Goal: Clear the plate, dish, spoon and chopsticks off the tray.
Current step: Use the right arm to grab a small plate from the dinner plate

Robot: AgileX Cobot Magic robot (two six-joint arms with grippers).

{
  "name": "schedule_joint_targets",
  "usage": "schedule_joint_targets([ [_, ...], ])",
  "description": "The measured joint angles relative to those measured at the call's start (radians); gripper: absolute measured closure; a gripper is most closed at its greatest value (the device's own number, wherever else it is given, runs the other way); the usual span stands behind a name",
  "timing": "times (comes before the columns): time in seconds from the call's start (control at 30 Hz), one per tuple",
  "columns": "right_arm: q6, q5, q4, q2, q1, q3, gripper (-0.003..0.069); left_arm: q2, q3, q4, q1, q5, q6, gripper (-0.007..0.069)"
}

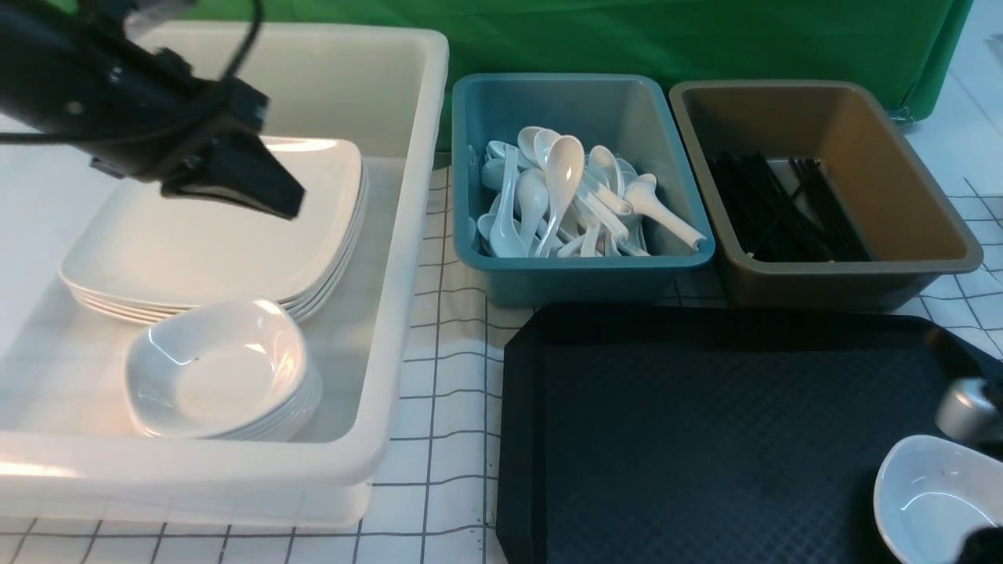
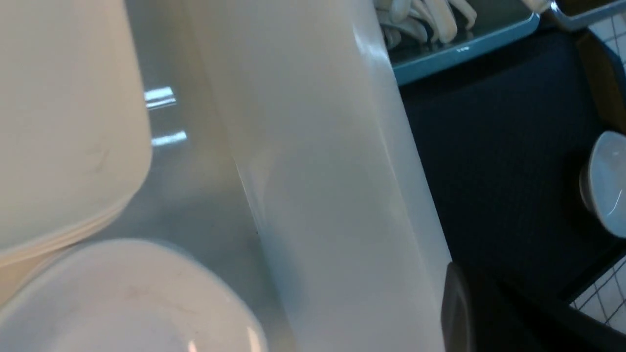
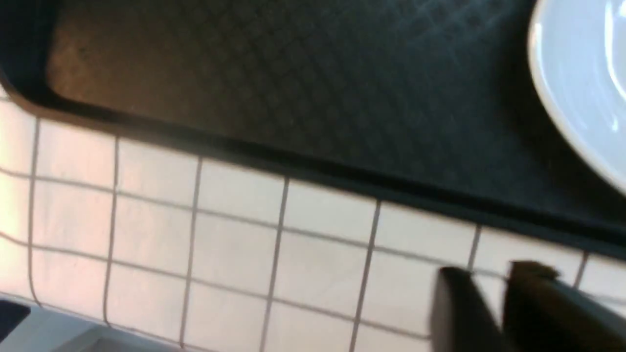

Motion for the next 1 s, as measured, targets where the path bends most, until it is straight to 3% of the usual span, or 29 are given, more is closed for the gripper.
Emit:
schedule_joint_targets([
  [0.07,-0.001,-0.020,-0.036,0.074,0.042,-0.063,0.0246,0.000,0.000,0.017,-0.025,-0.003,-0.002,0.0627],
  [0.13,0.003,-0.027,-0.068,0.109,0.062,-0.090,0.0223,0.000,0.000,0.025,-0.033,-0.003,-0.002,0.0627],
  [0.17,0.030,-0.028,-0.144,0.159,0.104,-0.119,0.0206,0.000,0.000,0.038,-0.035,-0.003,-0.002,0.0627],
  [0.33,0.119,-0.029,-0.287,0.273,0.185,-0.134,0.0197,0.000,0.000,0.066,-0.035,-0.003,-0.002,0.0627],
  [0.37,0.221,-0.029,-0.401,0.350,0.231,-0.134,0.0197,0.000,0.000,0.072,-0.035,-0.003,-0.002,0.0627],
  [0.43,0.303,-0.030,-0.496,0.408,0.254,-0.134,0.0196,0.000,0.000,0.077,-0.035,-0.003,-0.002,0.0627],
  [0.53,0.396,-0.045,-0.565,0.474,0.263,-0.134,0.0195,0.000,0.000,0.079,-0.035,-0.003,-0.002,0.0625],
  [0.67,0.430,-0.070,-0.592,0.541,0.263,-0.134,0.0195,0.000,0.000,0.081,-0.035,-0.003,-0.002,0.0625],
  [0.8,0.439,-0.098,-0.600,0.589,0.263,-0.134,0.0267,0.000,0.000,0.082,-0.035,-0.003,-0.002,0.0625],
  [0.87,0.431,-0.101,-0.600,0.592,0.263,-0.134,0.0411,0.000,0.000,0.082,-0.035,-0.003,-0.002,0.0625],
  [0.9,0.421,-0.097,-0.606,0.587,0.265,-0.139,0.0448,0.000,0.000,0.082,-0.035,-0.003,-0.002,0.0625],
  [1.0,0.412,-0.066,-0.613,0.563,0.274,-0.148,0.0471,0.000,0.000,0.082,-0.035,-0.003,-0.002,0.0625],
])
